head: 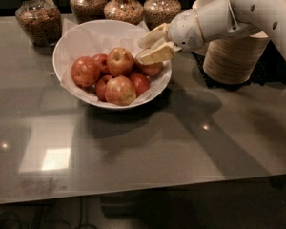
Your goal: Pick apple from white bowl
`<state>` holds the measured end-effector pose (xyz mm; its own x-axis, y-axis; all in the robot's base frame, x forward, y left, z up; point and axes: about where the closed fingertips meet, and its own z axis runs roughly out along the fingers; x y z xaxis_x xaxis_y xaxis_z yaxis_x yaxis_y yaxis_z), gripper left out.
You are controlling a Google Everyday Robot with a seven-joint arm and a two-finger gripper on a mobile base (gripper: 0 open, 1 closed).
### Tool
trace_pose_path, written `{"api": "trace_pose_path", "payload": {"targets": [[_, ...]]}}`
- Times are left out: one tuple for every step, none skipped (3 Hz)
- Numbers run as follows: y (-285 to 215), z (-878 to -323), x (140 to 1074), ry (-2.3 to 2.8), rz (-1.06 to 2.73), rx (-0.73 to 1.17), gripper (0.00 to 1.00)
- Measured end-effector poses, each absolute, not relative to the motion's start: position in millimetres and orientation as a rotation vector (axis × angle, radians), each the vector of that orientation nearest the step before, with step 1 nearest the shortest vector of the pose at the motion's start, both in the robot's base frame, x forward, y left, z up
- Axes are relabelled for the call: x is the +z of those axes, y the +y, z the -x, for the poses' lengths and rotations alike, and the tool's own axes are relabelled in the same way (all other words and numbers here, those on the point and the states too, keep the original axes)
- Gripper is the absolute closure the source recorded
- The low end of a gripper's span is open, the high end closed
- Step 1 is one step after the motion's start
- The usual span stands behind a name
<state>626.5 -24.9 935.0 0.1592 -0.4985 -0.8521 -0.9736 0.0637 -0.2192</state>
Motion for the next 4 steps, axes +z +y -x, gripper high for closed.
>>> {"api": "trace_pose_path", "payload": {"targets": [[-20.1, -629.5, 933.8, 1.459, 1.569, 0.691, 0.44], [-20.1, -629.4, 933.9, 1.459, 1.569, 0.691, 0.2], [-19.5, -628.8, 934.6, 1.456, 1.568, 0.694, 0.0], [-14.8, -621.9, 951.4, 1.412, 1.572, 0.713, 0.0]]}}
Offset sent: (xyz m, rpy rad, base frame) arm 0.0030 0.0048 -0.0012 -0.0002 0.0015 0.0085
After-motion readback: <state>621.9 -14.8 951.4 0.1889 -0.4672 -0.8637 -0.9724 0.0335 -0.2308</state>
